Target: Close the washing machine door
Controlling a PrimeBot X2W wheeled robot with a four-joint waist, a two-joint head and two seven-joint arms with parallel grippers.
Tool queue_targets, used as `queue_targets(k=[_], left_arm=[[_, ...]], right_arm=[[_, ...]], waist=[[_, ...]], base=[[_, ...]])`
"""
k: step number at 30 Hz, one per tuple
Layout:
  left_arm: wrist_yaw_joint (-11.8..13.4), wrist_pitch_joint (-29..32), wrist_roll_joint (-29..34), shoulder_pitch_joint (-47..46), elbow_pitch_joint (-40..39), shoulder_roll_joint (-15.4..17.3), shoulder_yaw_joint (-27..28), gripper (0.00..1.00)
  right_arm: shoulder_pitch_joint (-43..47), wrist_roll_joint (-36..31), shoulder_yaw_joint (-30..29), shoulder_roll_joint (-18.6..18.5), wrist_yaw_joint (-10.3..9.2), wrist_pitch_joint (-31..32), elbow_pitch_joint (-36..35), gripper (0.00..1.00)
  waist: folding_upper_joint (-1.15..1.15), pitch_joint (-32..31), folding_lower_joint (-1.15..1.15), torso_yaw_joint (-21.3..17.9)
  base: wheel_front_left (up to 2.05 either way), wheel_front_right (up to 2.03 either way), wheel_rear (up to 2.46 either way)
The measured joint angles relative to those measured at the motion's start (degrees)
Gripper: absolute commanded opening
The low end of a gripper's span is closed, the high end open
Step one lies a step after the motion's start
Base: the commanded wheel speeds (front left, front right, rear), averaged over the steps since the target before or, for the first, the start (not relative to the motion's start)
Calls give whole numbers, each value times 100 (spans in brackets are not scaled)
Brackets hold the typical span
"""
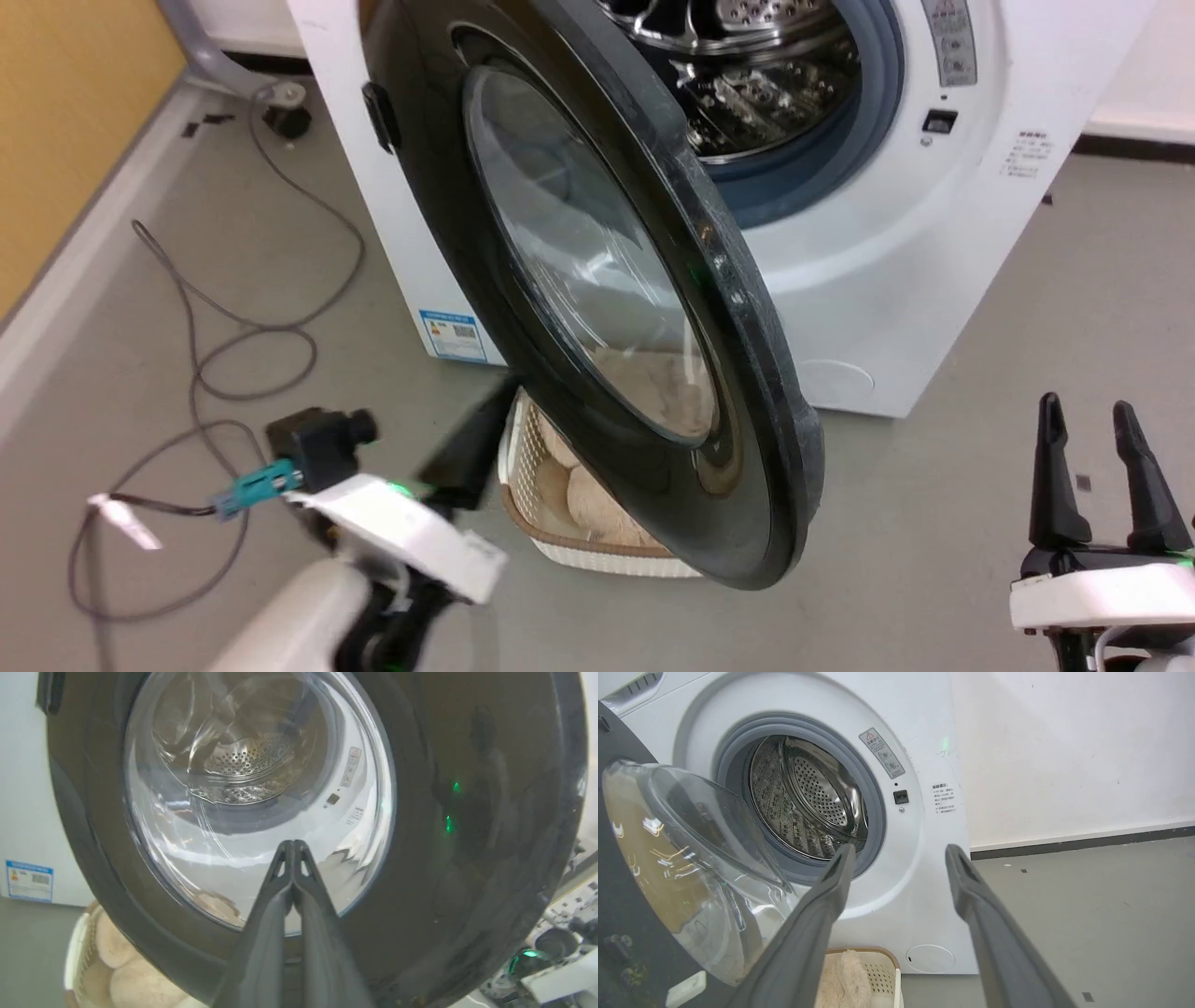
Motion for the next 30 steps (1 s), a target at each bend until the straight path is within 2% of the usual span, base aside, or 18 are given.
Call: queue_targets(k=[2,5,8,9,10,12,14,17,19,20,21,26,30], left_arm=[[124,-163,712,-40,352,137,51,0],[539,-229,1333,-38,443,-43,656,0],[1176,-235,2638,-2,162,-188,1436,0],[1381,-236,2994,85,53,-234,1670,48],[1601,-235,3342,204,-63,-294,1880,100],[1956,-236,4161,473,-260,-310,2085,100],[2267,-235,4722,761,-363,-357,2220,100],[2560,-235,5225,1239,-405,-456,2446,100],[2610,-235,5305,1413,-413,-550,2579,100],[2621,-235,5332,1500,-422,-600,2620,100],[2620,-235,5384,1582,-419,-637,2657,100],[2598,-235,5580,1798,-397,-759,2859,100],[2492,-235,5667,1835,-388,-888,2962,100]], right_arm=[[4,0,-30,0,0,0,1,100],[19,0,-57,0,0,0,-3,100],[58,-1,-73,0,0,0,-12,100],[69,-1,-67,0,0,0,-15,100],[73,-1,-60,1,0,0,-16,100],[74,-1,-55,0,0,0,-23,100],[75,-2,-44,1,0,0,-35,100],[73,-47,-38,1,0,0,-110,100],[64,-110,-35,1,0,0,-192,100],[51,-124,-41,3,0,0,-255,38],[16,-127,-53,3,0,0,-332,1],[-354,-99,-48,3,0,-1,-865,0],[-796,292,177,0,0,-1,-1532,0]], waist=[[0,-71,0,30],[0,-159,0,89],[0,-223,0,149],[0,-244,0,162],[0,-265,0,171],[0,-299,0,188],[0,-329,0,208],[0,-377,0,245],[0,-392,0,267],[0,-399,0,279],[0,-408,0,293],[0,-429,0,356],[0,-426,0,383]], base=[[0,0,0],[0,0,0],[0,0,0],[0,0,0],[0,0,0],[0,0,0],[0,0,0],[0,0,0],[0,0,0],[0,0,0],[0,0,0],[0,0,0],[0,0,0]])
